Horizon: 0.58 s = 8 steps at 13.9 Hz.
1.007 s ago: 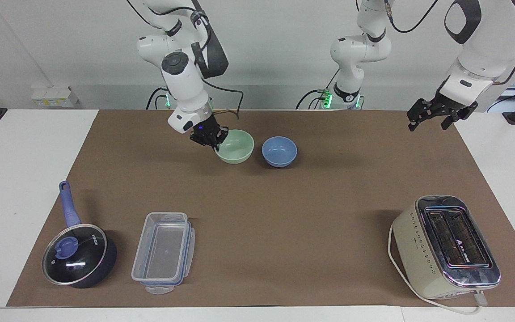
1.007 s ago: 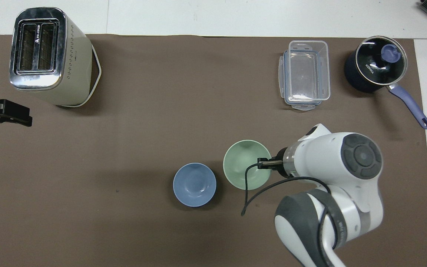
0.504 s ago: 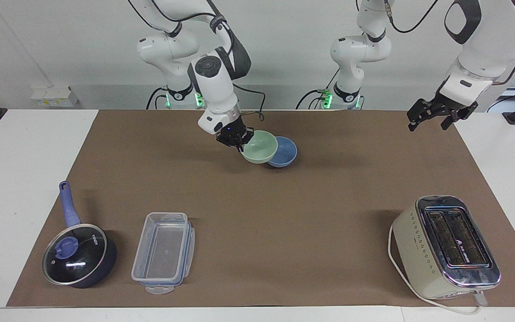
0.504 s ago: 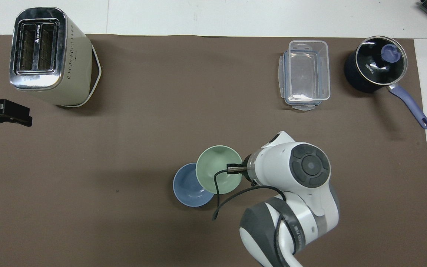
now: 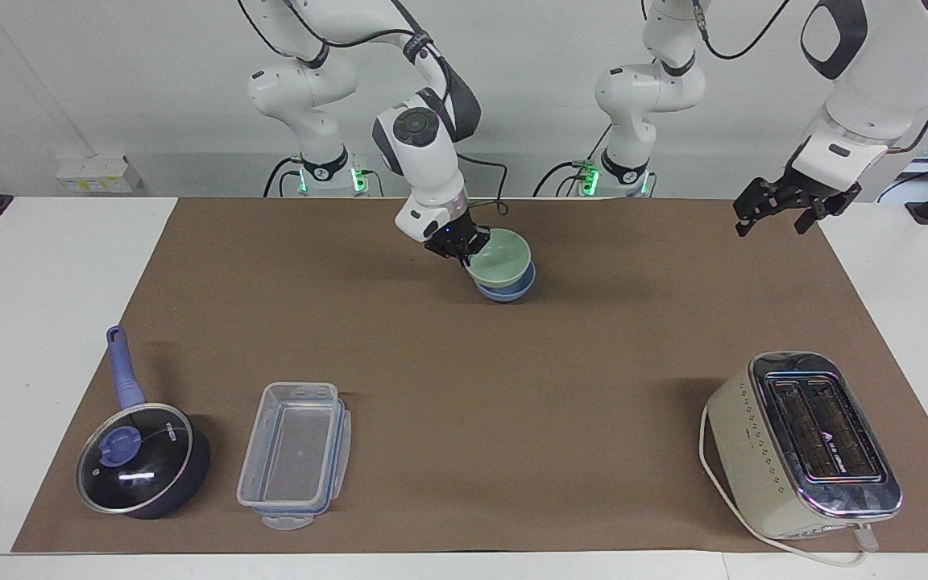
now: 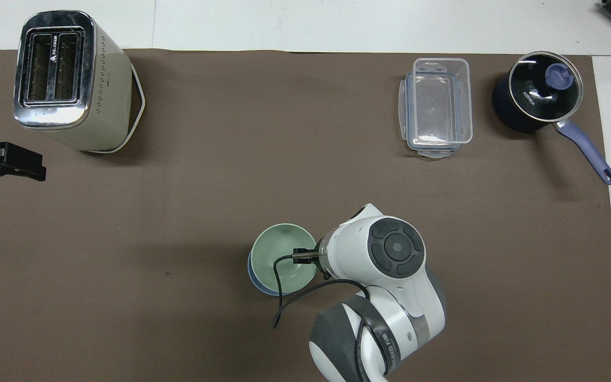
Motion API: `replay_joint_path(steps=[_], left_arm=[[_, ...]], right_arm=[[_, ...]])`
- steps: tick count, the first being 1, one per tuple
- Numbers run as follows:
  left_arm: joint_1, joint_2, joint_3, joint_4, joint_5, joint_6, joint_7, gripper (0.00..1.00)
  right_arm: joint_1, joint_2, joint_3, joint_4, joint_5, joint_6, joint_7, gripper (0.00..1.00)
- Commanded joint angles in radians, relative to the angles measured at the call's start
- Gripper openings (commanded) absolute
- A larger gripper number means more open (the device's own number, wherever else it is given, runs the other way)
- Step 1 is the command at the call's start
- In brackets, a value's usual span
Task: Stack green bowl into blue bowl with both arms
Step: 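Lower the green bowl into the blue bowl with the right gripper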
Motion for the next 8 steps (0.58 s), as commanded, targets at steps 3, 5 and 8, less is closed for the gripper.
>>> replay_joint_path(steps=[3, 5, 8], left_arm=[[0.016, 0.009, -0.01, 0.02, 0.007, -0.022, 0.006, 1.0], [0.016, 0.008, -0.01, 0.02, 0.007, -0.022, 0.006, 1.0], [0.016, 0.008, -0.01, 0.02, 0.007, -0.022, 0.006, 1.0]], right_arm=[[0.011, 0.012, -0.002, 0.001, 0.032, 0.012, -0.01, 0.0], [0.011, 0.019, -0.002, -0.001, 0.032, 0.033, -0.021, 0.0], [0.025, 0.031, -0.002, -0.019, 0.032, 0.073, -0.018, 0.0]])
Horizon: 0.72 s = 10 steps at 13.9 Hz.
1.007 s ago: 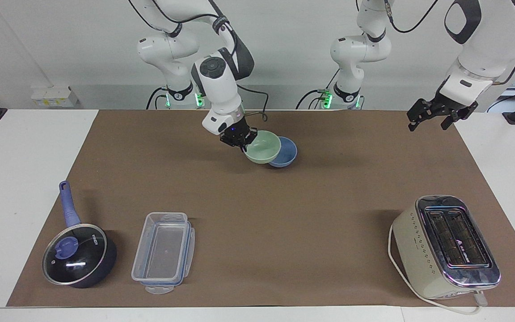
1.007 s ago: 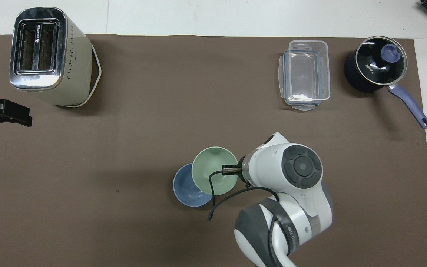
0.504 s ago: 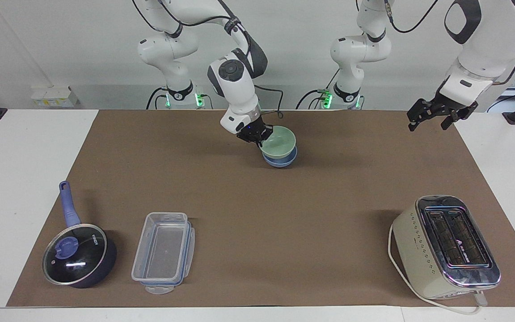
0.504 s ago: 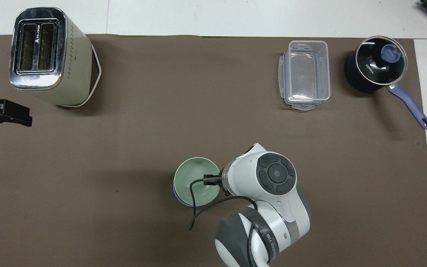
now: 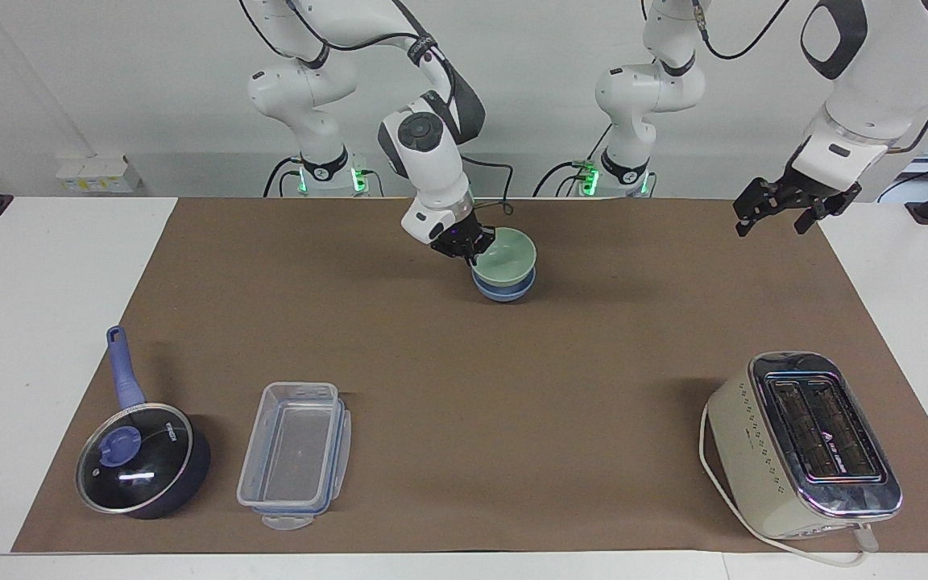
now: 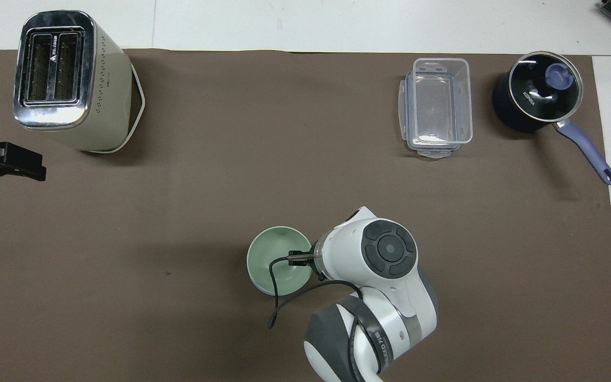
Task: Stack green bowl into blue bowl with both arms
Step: 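Lower the green bowl into the blue bowl with the right gripper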
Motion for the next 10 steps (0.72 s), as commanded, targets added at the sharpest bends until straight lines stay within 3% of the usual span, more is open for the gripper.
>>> replay_joint_path(steps=[1, 5, 8, 10], left_arm=[[0.016, 0.009, -0.01, 0.02, 0.007, -0.022, 0.006, 1.0], [0.016, 0.009, -0.01, 0.02, 0.007, -0.022, 0.006, 1.0], [0.016, 0.008, -0.01, 0.02, 0.007, -0.022, 0.006, 1.0], [0.016, 0.009, -0.01, 0.02, 0.007, -0.022, 0.006, 1.0]], right_arm=[[0.012, 0.01, -0.002, -0.023, 0.023, 0.045, -0.016, 0.0], [0.014, 0.012, -0.002, -0.028, 0.023, 0.059, -0.019, 0.0], [0.014, 0.012, -0.002, -0.028, 0.023, 0.057, -0.011, 0.48], [0.014, 0.012, -0.002, -0.028, 0.023, 0.057, -0.004, 0.54]])
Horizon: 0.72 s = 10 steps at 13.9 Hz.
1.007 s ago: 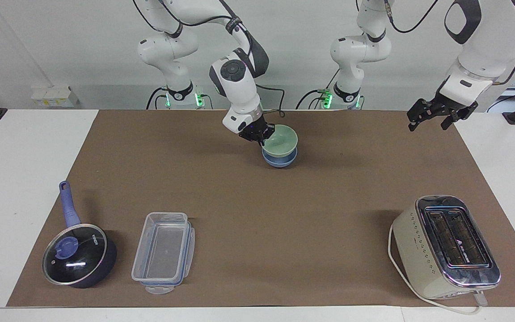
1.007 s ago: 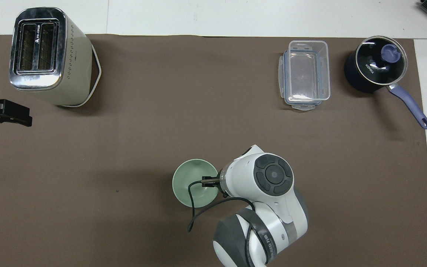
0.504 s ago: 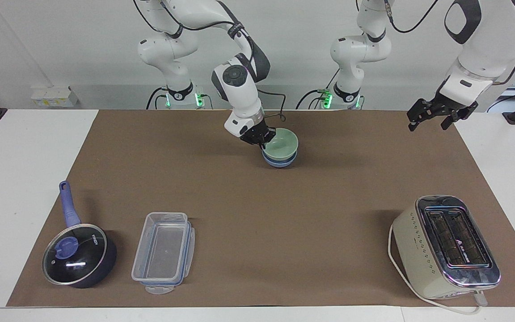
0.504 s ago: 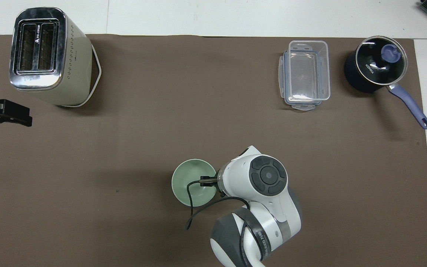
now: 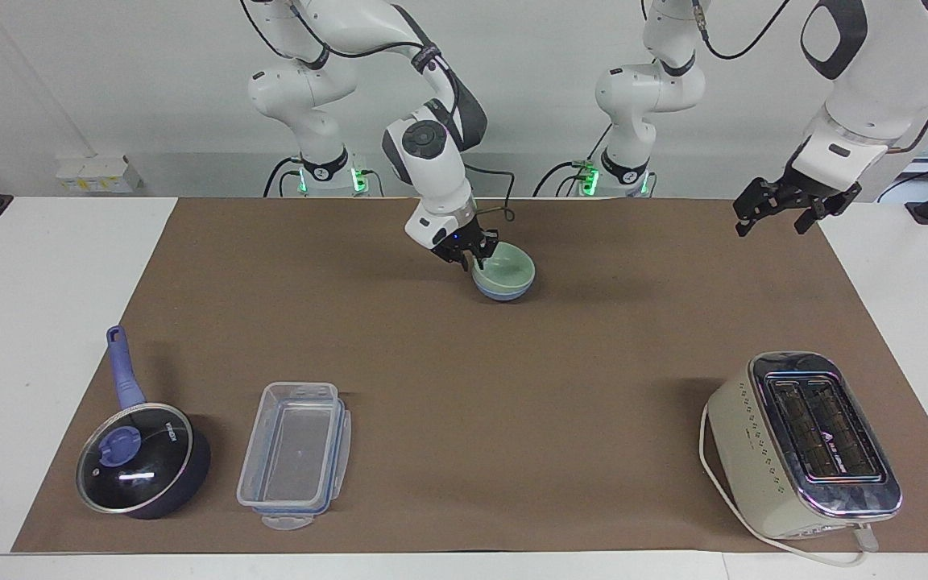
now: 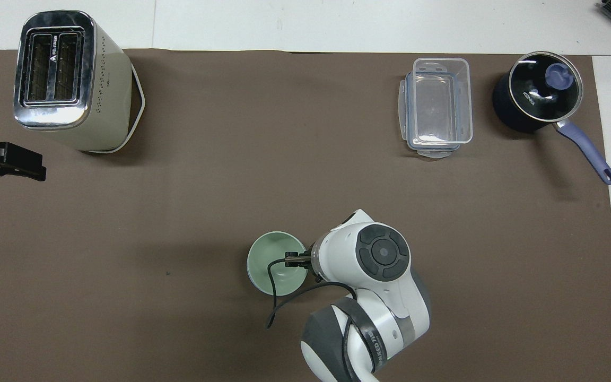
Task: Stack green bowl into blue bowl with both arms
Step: 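Lower the green bowl into the blue bowl with the right gripper, then open the right gripper and release the green bowl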
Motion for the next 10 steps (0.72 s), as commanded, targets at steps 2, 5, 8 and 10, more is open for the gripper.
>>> replay_joint_path(steps=[2, 5, 8, 10], left_arm=[[0.016, 0.008, -0.01, 0.022, 0.007, -0.022, 0.006, 1.0], [0.016, 0.008, -0.01, 0.02, 0.007, -0.022, 0.006, 1.0], [0.016, 0.008, -0.01, 0.02, 0.007, -0.022, 0.006, 1.0], [0.016, 0.008, -0.01, 0.02, 0.007, -0.022, 0.006, 1.0]], right_arm=[[0.003, -0.004, -0.002, -0.004, 0.023, 0.021, 0.002, 0.6], [0.001, -0.017, -0.005, 0.027, 0.023, 0.007, 0.039, 0.76], [-0.021, -0.057, -0.016, 0.032, 0.011, -0.004, 0.047, 0.87], [-0.058, -0.095, -0.016, 0.033, 0.006, -0.04, 0.048, 0.91]])
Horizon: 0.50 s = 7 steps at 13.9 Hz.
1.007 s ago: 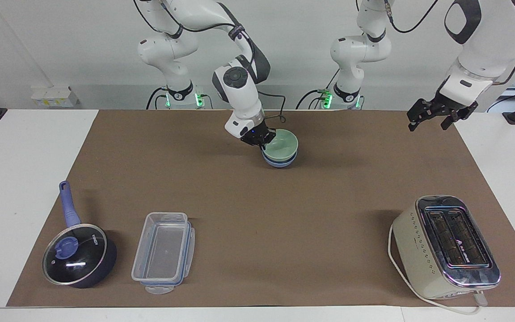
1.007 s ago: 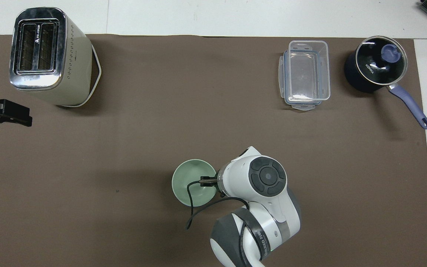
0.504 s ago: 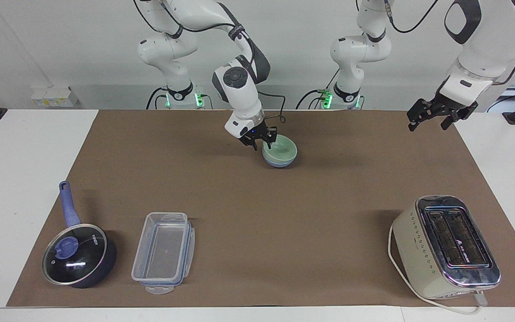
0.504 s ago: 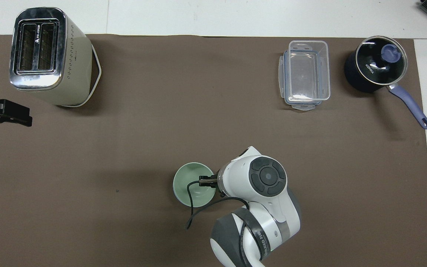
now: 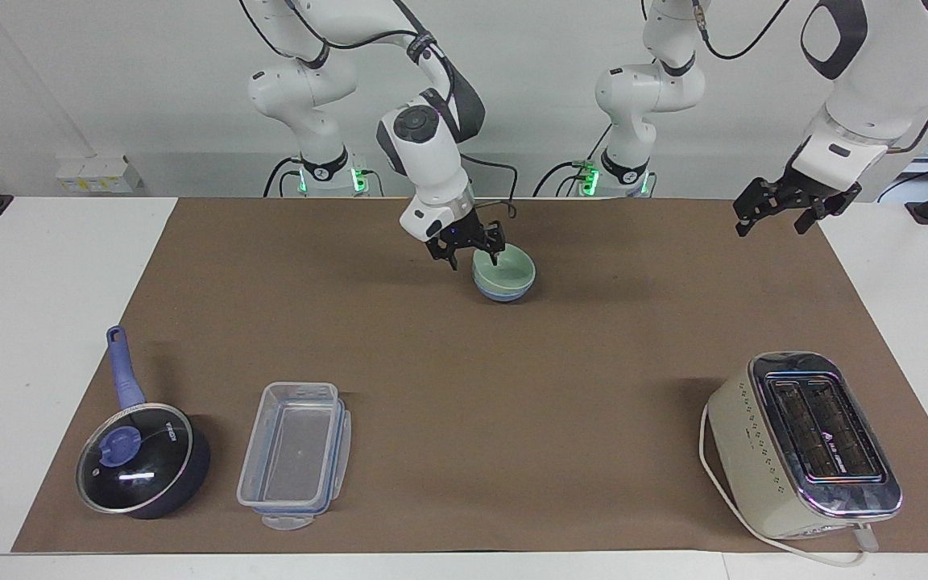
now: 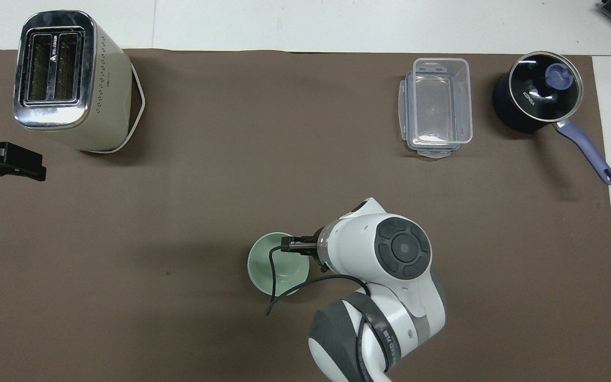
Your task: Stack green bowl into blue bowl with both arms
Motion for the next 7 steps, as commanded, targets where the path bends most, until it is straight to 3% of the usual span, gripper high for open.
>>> replay_joint_path(steps=[1, 3, 7], left_arm=[[0.016, 0.008, -0.01, 0.02, 0.007, -0.022, 0.006, 1.0], [0.016, 0.009, -0.01, 0.02, 0.007, -0.022, 0.006, 1.0], [0.016, 0.009, -0.01, 0.02, 0.007, -0.022, 0.006, 1.0]], right_arm=[[-0.056, -0.07, 0.002, -0.008, 0.0, -0.05, 0.016, 0.93], [-0.111, -0.11, 0.002, -0.009, -0.046, -0.079, 0.014, 1.0], [-0.262, -0.197, 0.002, 0.001, -0.108, -0.163, -0.047, 1.0]])
